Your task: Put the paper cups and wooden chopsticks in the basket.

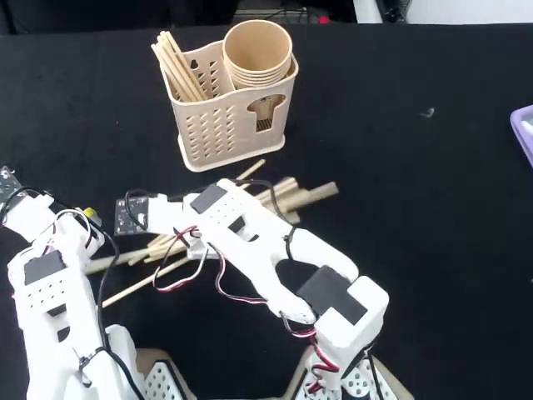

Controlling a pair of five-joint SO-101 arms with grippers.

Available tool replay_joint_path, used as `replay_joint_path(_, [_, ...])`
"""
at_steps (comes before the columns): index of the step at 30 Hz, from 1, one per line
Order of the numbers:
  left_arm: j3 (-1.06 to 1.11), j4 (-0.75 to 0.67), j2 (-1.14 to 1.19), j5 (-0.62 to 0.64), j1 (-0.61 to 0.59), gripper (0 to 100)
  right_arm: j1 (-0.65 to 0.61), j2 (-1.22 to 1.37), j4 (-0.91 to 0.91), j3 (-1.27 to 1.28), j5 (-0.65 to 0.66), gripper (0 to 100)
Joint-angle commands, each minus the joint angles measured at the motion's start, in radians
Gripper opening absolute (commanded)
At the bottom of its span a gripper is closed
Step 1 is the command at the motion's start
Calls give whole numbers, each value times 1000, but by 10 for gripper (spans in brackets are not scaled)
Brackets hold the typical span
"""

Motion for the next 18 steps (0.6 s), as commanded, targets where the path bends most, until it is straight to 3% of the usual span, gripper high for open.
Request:
replay_joint_path(1, [-4,-17,-15,6,10,198,-2,-28,11,-28,-37,24])
replay_joint_path(10, [-4,-17,-17,5,10,198,0,-185,137,12,-38,11])
replay_joint_path(18, [-4,-17,-18,5,10,198,89,-266,28,209,-35,11])
